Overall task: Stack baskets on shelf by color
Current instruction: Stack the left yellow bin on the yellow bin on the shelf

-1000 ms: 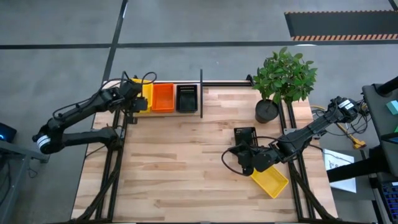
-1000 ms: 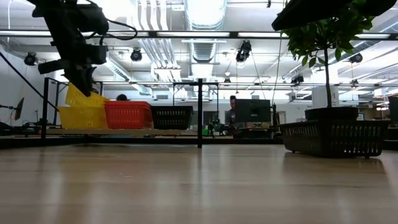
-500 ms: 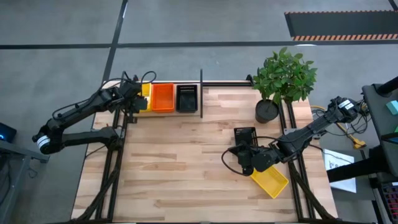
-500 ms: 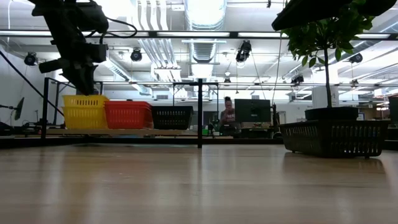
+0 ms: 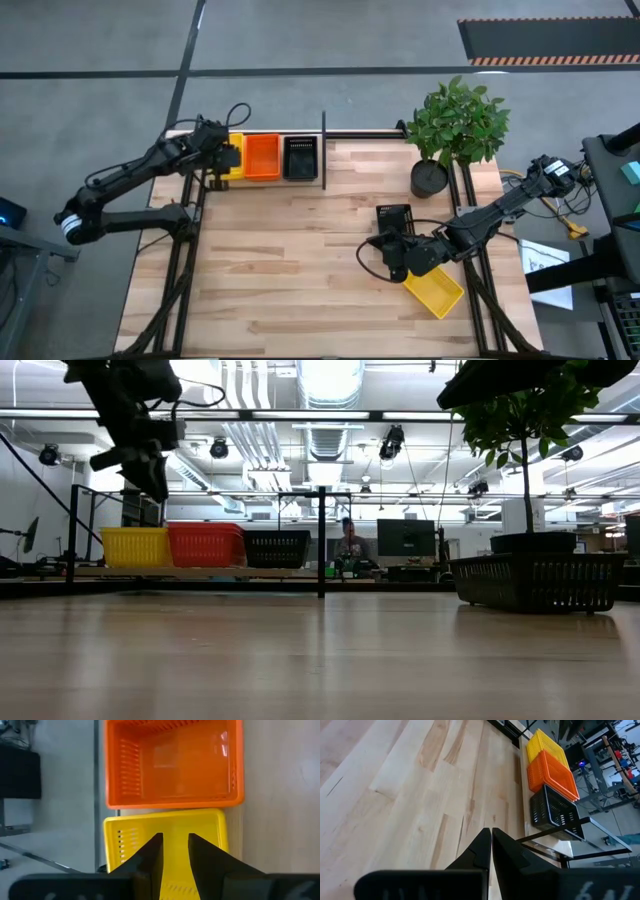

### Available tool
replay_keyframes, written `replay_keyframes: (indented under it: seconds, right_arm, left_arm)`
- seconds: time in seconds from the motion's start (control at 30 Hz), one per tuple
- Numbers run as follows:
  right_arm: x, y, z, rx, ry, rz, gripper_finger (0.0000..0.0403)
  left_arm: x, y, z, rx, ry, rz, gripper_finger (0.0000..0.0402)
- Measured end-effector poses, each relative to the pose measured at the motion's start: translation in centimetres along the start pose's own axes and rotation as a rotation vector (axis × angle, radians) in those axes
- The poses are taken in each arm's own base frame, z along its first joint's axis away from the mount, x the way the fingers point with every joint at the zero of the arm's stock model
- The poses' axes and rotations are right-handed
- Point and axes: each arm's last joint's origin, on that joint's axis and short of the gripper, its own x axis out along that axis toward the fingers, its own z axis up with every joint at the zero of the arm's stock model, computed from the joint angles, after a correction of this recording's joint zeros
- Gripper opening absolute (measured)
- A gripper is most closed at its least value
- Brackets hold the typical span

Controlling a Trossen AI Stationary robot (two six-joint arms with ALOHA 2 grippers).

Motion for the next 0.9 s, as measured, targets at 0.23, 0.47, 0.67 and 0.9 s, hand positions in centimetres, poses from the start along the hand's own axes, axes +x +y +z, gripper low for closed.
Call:
replay_keyframes:
  seconds: [0.23,0.47,0.67,0.9]
  right_arm:
    - [0.0,0.0,0.0,0.005,0.0,-0.001,0.0009]
    - [0.0,0.0,0.0,0.006,0.001,-0.001,0.0009]
    - [0.0,0.0,0.0,0.005,0.001,-0.001,0.0009]
    - [0.0,0.0,0.0,0.005,0.001,0.0,0.0009]
  left_arm:
    - [2.9,0.1,0.9,0.025,0.073,-0.077,0.0037]
    - [4.9,0.0,1.3,0.045,0.133,-0.141,0.0004]
    - [5.2,-0.3,1.2,0.051,0.147,-0.191,0.0005]
    - [4.2,-0.6,0.8,0.046,0.118,-0.225,0.0005]
